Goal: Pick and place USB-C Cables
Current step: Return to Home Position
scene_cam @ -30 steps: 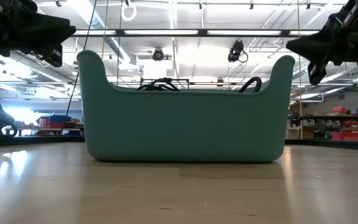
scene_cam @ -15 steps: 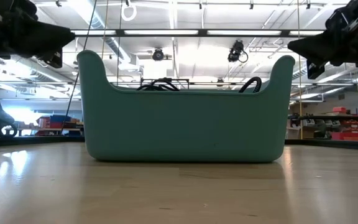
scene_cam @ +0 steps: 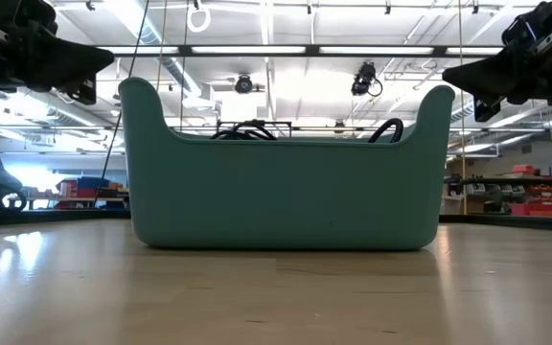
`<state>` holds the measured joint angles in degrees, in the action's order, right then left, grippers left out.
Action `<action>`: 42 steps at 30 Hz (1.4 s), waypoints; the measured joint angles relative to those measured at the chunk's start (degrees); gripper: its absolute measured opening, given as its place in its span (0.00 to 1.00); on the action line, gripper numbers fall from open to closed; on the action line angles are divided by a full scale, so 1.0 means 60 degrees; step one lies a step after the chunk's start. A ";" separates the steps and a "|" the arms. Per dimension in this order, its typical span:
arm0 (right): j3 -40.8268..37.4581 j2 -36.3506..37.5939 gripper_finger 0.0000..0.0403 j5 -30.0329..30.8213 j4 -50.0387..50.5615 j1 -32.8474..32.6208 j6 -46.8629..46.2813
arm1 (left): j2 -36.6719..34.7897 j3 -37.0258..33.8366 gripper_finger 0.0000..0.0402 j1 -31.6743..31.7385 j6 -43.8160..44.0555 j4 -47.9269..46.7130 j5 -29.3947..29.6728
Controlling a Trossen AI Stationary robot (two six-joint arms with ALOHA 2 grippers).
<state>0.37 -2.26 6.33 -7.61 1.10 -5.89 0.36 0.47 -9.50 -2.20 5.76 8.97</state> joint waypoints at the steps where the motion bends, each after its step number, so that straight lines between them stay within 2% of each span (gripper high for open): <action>1: -0.0001 0.0000 0.04 0.0000 0.0003 0.0000 -0.0003 | 0.0000 0.0000 0.06 0.0000 0.0025 0.0000 0.0000; 8: 0.0001 0.0000 0.06 0.0000 -0.0001 0.0000 -0.0015 | 0.0000 0.0000 0.12 0.0000 0.0063 -0.0004 0.0001; 42: -0.0001 0.0000 0.06 0.0000 -0.0002 0.0001 -0.0018 | 0.0000 0.0000 0.10 0.0000 0.0085 -0.0004 0.0000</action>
<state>0.36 -2.26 6.33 -7.63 1.11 -6.00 0.36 0.47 -9.50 -1.69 5.74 8.97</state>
